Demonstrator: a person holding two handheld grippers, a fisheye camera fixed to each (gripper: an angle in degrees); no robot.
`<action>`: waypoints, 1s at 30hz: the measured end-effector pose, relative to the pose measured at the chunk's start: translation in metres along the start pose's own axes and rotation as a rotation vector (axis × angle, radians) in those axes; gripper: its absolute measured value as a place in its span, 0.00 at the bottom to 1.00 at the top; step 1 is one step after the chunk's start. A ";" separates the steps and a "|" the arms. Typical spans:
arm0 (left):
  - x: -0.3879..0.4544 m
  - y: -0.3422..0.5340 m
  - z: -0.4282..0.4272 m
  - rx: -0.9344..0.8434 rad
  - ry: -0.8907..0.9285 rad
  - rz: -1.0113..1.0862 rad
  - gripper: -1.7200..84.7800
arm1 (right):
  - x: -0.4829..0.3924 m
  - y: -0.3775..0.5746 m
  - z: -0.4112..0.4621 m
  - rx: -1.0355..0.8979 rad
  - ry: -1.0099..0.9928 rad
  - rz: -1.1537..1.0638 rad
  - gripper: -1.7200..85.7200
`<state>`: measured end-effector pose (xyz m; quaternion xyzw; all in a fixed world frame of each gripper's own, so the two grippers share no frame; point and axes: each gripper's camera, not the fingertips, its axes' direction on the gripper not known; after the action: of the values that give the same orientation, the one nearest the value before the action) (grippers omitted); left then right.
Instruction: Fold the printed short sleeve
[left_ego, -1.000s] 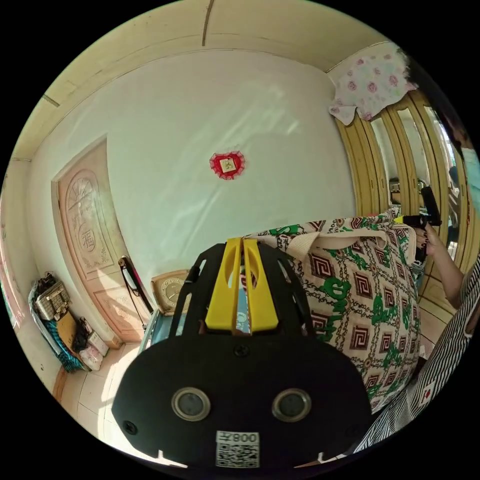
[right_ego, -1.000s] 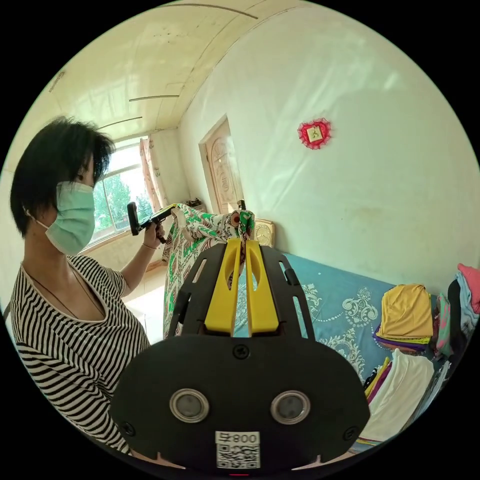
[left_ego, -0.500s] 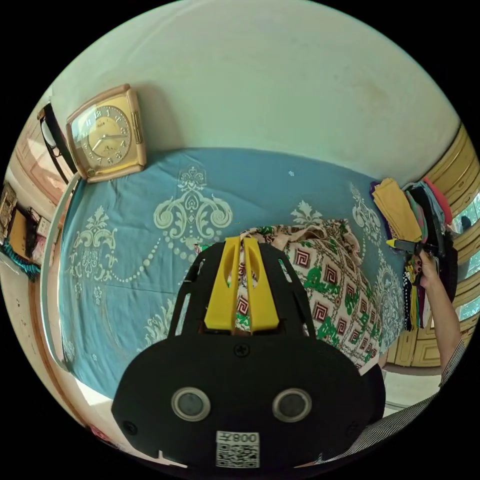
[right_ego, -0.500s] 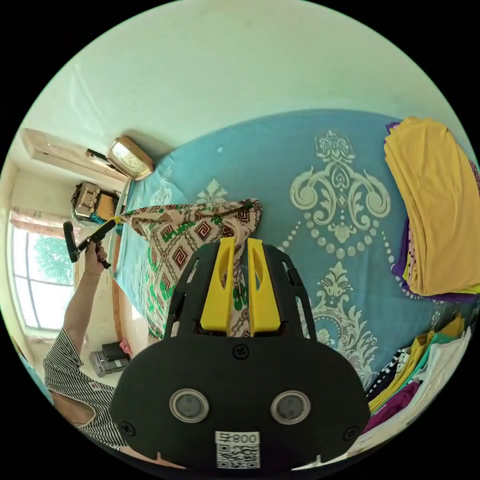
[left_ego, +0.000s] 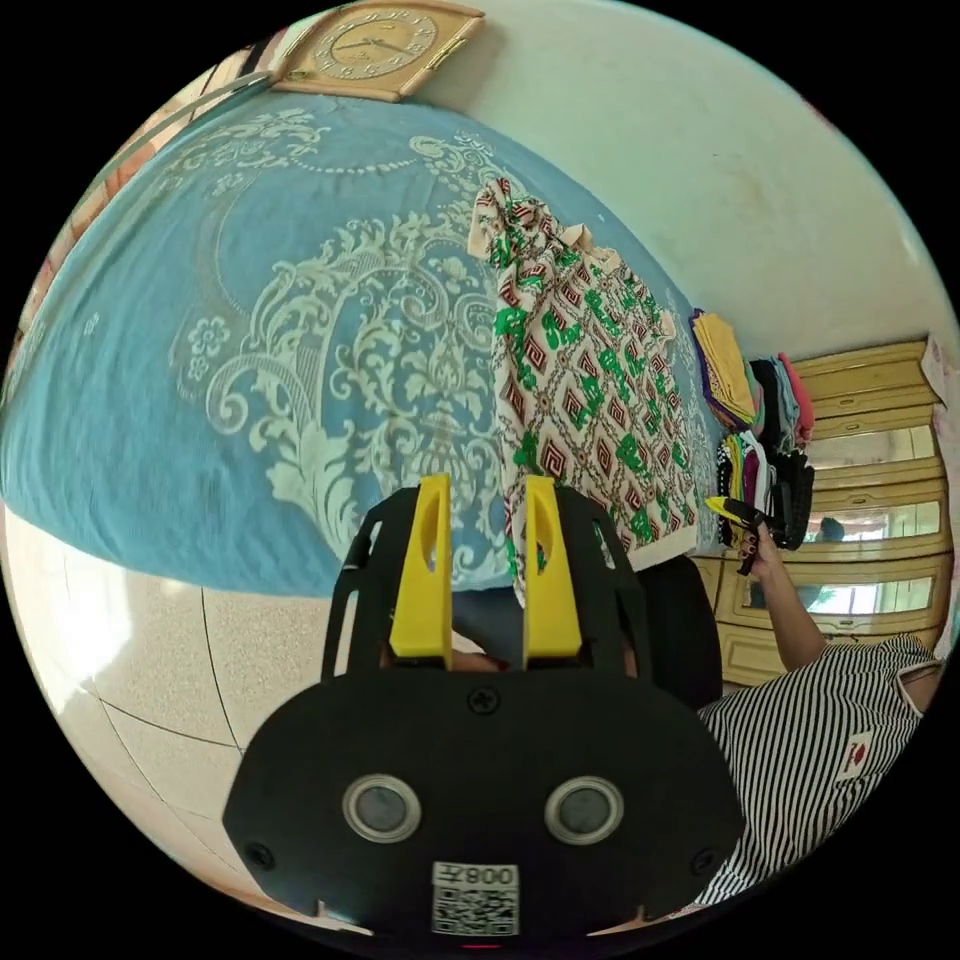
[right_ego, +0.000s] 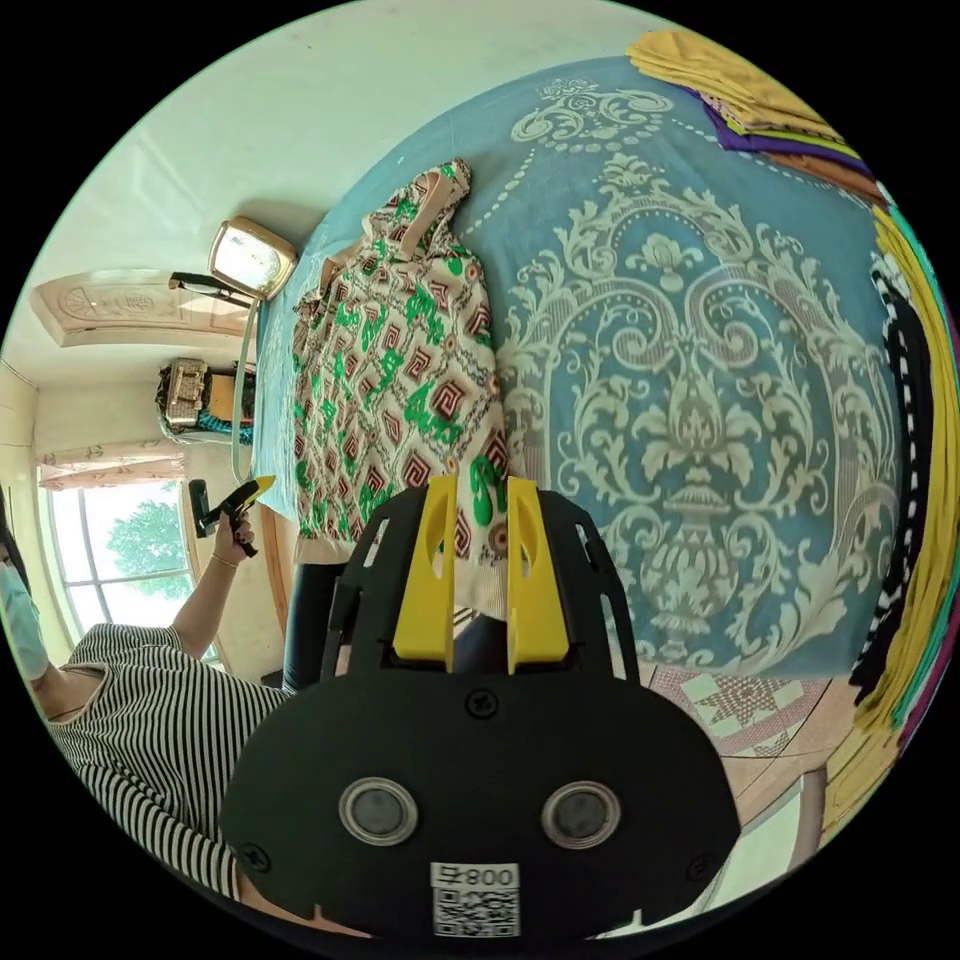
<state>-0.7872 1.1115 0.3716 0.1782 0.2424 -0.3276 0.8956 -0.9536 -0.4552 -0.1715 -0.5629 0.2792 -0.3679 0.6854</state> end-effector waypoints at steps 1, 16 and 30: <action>-0.006 0.009 0.006 -0.009 0.008 -0.014 0.15 | 0.000 0.006 0.005 -0.005 0.000 0.007 0.12; -0.063 0.053 0.148 -0.040 0.294 -0.178 0.14 | -0.002 0.051 0.085 -0.054 0.060 0.071 0.12; -0.055 0.069 0.155 0.026 0.400 -0.081 0.05 | -0.001 0.094 0.107 -0.072 0.071 0.028 0.03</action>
<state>-0.7279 1.1147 0.5400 0.2411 0.4181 -0.3245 0.8135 -0.8508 -0.3846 -0.2412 -0.5697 0.3243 -0.3677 0.6596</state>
